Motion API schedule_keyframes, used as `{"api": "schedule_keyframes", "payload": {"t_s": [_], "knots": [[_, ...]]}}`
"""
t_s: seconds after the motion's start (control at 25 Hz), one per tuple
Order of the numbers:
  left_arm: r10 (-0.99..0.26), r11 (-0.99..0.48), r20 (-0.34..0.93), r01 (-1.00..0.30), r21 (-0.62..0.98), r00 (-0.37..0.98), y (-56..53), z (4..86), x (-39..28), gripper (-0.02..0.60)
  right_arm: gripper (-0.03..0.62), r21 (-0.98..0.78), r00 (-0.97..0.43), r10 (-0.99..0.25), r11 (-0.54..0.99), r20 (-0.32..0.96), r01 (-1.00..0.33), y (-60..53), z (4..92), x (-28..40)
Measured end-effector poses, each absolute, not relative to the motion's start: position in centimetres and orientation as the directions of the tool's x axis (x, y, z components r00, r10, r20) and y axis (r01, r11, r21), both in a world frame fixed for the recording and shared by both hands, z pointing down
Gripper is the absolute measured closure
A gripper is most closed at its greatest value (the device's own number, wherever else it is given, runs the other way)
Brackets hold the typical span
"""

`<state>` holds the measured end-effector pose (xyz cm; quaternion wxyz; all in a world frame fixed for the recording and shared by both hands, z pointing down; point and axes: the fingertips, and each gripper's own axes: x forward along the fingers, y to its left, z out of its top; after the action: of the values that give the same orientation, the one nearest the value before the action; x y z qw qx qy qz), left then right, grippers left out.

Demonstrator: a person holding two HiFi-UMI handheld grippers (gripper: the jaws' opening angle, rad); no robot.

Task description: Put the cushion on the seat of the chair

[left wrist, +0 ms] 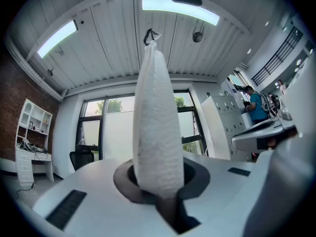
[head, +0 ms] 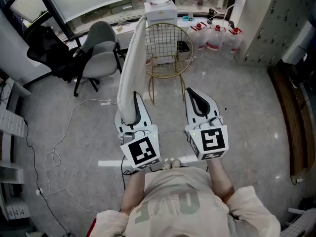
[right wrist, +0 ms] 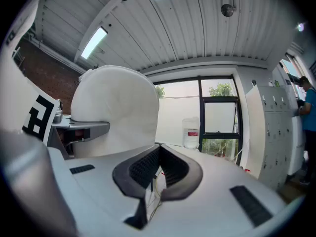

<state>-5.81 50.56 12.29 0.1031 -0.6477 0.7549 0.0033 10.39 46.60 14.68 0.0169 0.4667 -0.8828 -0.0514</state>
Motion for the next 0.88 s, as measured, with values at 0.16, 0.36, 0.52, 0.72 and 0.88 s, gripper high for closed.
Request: {"api": "schedule_keyframes", "payload": {"t_s": [0.16, 0.36, 0.52, 0.72, 0.88], "knots": [[-0.975, 0.163, -0.170, -0.978, -0.129, -0.140, 50.5, 11.7, -5.9, 0.532, 0.577, 0.118, -0.555, -0.831, 0.548, -0.036, -0.828, 46.5, 13.8, 10.6], [-0.973, 0.165, -0.182, -0.978, -0.128, -0.140, 50.5, 11.2, -5.9, 0.532, 0.577, 0.073, -0.557, -0.829, 0.553, -0.048, -0.830, 46.3, 14.0, 11.5], [-0.973, 0.166, -0.182, -0.979, -0.121, -0.142, 50.2, 11.4, -5.6, 0.531, 0.577, 0.054, -0.545, -0.836, 0.543, -0.057, -0.838, 46.0, 14.3, 12.5], [-0.974, 0.166, -0.175, -0.980, -0.108, -0.146, 49.4, 11.7, -5.2, 0.531, 0.577, 0.080, -0.563, -0.823, 0.558, -0.079, -0.826, 45.8, 14.1, 12.8], [-0.972, 0.180, -0.172, -0.978, -0.109, -0.159, 49.1, 12.2, -4.8, 0.531, 0.577, 0.017, -0.589, -0.806, 0.589, -0.047, -0.808, 45.1, 15.6, 13.6]]}}
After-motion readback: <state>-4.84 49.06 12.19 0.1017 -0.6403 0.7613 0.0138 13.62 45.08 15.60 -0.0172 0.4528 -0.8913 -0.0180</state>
